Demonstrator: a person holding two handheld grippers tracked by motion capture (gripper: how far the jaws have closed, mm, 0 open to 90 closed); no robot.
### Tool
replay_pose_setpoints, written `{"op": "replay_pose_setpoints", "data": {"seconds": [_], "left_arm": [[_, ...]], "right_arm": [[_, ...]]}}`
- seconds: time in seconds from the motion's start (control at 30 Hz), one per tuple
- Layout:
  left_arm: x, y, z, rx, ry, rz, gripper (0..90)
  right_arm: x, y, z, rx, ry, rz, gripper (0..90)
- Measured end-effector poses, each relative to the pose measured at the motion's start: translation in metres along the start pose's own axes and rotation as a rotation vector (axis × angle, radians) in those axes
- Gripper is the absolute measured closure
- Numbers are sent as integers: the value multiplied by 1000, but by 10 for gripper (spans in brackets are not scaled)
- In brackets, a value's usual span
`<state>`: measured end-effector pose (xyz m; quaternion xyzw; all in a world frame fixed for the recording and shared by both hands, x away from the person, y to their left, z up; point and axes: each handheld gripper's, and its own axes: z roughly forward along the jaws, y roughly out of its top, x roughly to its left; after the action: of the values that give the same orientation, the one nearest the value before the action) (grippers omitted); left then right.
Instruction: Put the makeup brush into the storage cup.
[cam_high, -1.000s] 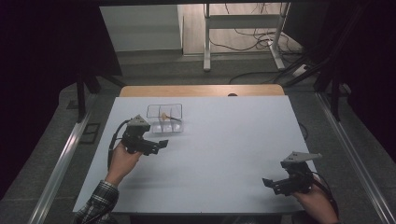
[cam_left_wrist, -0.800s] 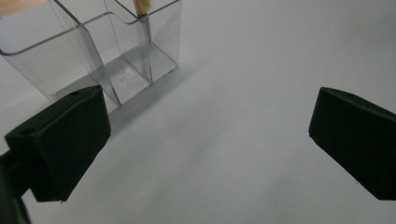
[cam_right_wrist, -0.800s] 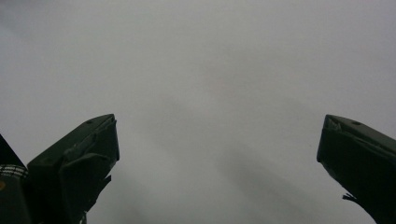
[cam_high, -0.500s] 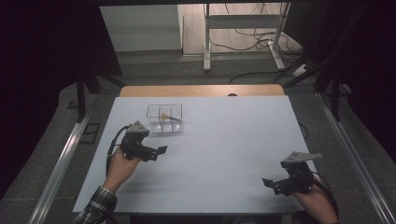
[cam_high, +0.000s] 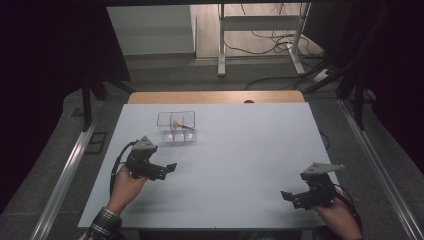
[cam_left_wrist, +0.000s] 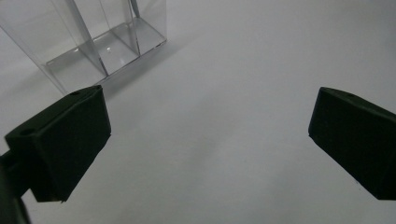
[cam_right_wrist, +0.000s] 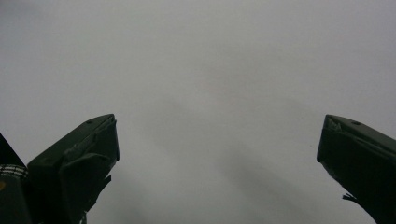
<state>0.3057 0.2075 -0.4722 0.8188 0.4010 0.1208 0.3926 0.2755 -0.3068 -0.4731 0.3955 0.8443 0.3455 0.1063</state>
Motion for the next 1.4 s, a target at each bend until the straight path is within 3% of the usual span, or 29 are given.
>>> {"op": "replay_pose_setpoints", "data": {"seconds": [1.4], "left_arm": [[-12, -46, -40, 7, 52, -21, 0]], "right_arm": [[-1, 0, 0, -1, -10, 10, 0]]}}
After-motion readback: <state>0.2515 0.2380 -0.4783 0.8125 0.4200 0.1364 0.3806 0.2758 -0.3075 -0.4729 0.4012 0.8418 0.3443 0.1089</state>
